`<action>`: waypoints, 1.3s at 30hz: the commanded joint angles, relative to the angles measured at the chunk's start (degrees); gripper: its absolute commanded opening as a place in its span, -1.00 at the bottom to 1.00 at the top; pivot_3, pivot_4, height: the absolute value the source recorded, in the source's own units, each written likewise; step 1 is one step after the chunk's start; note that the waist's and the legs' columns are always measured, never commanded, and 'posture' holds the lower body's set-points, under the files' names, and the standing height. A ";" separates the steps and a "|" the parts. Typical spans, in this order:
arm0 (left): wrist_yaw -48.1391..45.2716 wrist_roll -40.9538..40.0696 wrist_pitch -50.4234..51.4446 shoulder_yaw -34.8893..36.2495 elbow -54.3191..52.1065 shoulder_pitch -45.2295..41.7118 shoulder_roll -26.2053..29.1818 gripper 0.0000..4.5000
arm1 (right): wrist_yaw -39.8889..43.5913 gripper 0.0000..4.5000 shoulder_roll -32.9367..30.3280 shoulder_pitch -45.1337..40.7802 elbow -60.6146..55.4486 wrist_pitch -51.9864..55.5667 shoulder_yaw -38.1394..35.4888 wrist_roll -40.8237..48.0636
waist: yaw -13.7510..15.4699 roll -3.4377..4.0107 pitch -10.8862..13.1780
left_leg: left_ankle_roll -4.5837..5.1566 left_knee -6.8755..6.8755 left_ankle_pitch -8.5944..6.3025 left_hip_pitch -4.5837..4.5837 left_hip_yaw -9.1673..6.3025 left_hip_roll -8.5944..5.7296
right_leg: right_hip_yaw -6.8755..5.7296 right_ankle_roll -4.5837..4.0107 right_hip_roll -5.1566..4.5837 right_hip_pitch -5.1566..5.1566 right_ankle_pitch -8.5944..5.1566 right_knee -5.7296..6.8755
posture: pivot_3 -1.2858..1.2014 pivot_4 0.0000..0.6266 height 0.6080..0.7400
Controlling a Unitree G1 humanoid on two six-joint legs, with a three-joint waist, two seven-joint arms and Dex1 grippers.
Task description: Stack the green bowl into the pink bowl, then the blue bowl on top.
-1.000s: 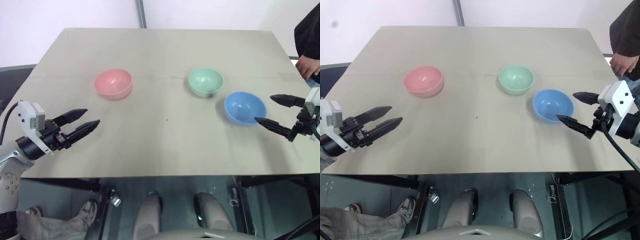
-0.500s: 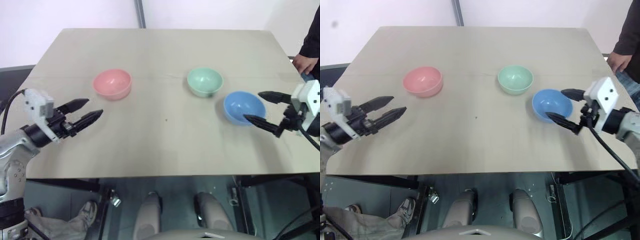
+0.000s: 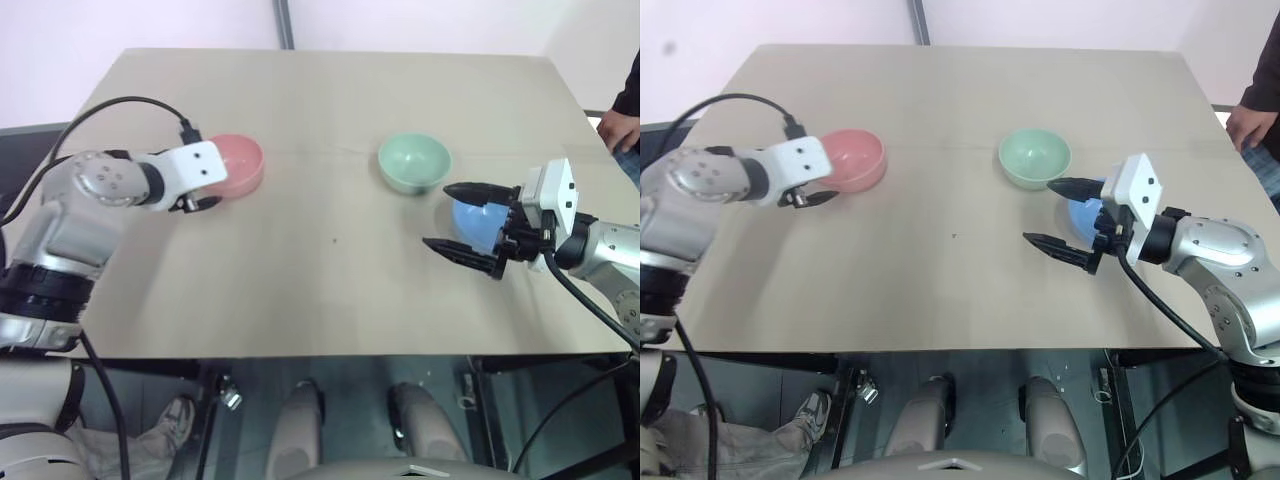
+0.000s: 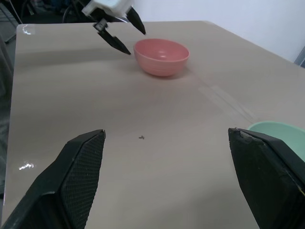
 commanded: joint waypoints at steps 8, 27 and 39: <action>-1.62 7.84 -9.51 -3.60 12.44 -9.48 -6.01 -0.93 | -2.66 1.00 -1.21 4.68 -5.28 -0.63 -5.63 0.50 | 0.07 0.00 0.00 | 0.00 0.05 0.00 -0.05 -0.11 -0.01 | -0.11 0.00 0.00 0.00 0.00 0.07 | 0.03 -0.52 0.80; -27.91 -11.29 -13.42 -1.46 -19.24 1.53 -4.66 -0.99 | -3.10 1.00 -3.07 11.30 -7.47 -1.83 -9.78 0.22 | 0.10 0.02 -0.01 | 0.01 0.80 0.01 0.22 -0.12 0.00 | -0.05 0.03 0.07 0.21 -0.04 0.81 | 0.03 -0.52 0.80; -25.75 -10.32 -18.33 -1.62 -15.89 0.96 -11.62 0.24 | -6.06 1.00 -1.84 11.40 -8.92 -0.86 -8.54 1.16 | 0.09 0.01 -0.01 | 0.02 0.88 0.00 0.05 -0.13 -0.01 | -0.03 0.02 0.07 0.15 -0.01 0.79 | 0.03 -0.52 0.80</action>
